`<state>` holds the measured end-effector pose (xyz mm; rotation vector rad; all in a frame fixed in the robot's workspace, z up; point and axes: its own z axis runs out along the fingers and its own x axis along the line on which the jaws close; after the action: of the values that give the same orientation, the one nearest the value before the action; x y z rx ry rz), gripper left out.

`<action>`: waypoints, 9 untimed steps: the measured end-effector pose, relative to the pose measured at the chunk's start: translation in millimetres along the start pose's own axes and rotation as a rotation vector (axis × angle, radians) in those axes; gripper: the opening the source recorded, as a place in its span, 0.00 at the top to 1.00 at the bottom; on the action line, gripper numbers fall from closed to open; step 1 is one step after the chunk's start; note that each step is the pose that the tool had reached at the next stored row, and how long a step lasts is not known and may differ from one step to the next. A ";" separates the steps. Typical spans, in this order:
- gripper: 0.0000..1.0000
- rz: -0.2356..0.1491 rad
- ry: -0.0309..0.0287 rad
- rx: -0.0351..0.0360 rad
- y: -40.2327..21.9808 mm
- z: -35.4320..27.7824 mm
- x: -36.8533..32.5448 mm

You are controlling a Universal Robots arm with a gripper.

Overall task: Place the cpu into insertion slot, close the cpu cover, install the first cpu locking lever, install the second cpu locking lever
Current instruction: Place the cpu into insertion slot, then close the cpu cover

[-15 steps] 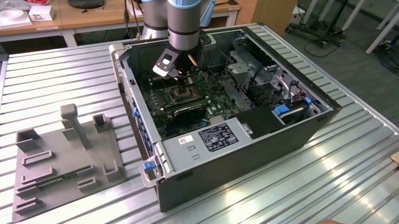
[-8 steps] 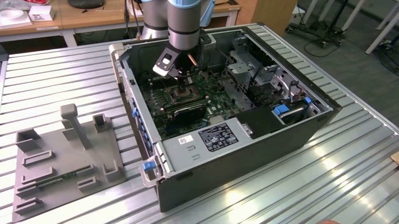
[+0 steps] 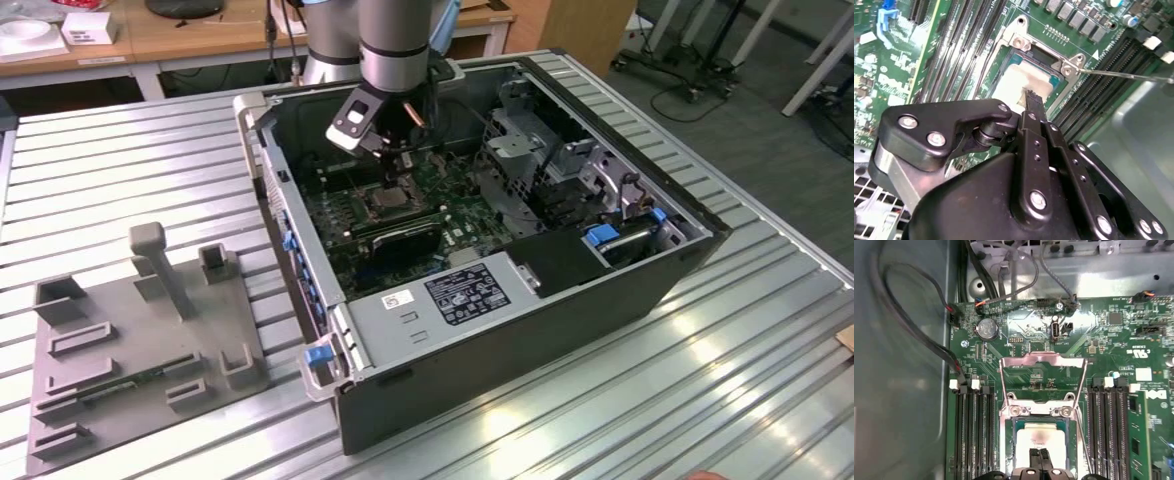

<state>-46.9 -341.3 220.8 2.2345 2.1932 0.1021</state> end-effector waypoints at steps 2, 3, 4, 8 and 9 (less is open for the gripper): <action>0.89 0.000 -0.0001 0.0001 0.2 -4.2 0.2; 0.89 0.000 -0.0001 0.0001 0.3 -5.6 0.2; 0.89 0.000 -0.0001 0.0001 0.3 -6.1 0.2; 0.89 0.000 0.0078 0.0002 0.3 -6.2 0.2; 0.89 0.000 0.0078 0.0002 0.3 -6.2 0.2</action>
<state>-46.9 -341.3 227.0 2.2386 2.1966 0.1108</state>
